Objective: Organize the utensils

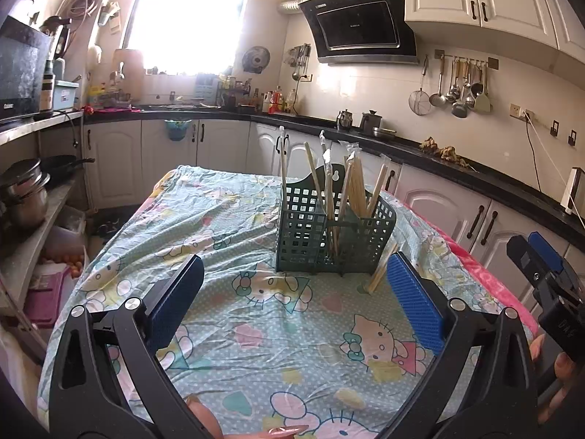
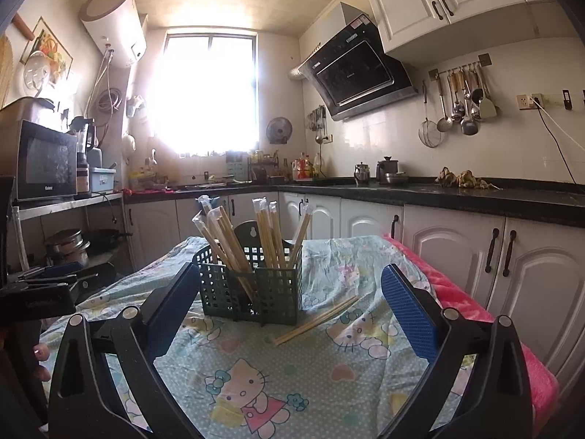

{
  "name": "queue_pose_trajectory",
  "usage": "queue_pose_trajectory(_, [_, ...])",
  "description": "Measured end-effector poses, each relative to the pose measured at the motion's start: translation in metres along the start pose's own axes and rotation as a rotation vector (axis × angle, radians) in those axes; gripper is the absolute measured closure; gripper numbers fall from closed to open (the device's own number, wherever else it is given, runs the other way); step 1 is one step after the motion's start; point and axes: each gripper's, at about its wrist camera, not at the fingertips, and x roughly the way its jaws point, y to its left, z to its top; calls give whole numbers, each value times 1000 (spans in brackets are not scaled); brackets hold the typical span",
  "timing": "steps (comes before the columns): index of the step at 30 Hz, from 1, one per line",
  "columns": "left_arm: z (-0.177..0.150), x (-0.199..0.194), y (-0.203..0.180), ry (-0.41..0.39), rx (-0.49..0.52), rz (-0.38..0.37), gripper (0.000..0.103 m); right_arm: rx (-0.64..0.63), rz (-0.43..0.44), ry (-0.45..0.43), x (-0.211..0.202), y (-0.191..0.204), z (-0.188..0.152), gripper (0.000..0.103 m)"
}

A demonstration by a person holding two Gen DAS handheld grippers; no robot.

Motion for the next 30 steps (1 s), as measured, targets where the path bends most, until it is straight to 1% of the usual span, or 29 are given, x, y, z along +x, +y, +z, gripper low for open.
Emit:
queue_pose_trajectory(16, [1, 1, -2, 2, -3, -2, 11, 4, 0, 7, 1, -1, -1, 6])
queue_pose_trajectory(30, [-3, 3, -4, 14, -2, 15, 11, 14, -4, 1, -1, -1, 0, 6])
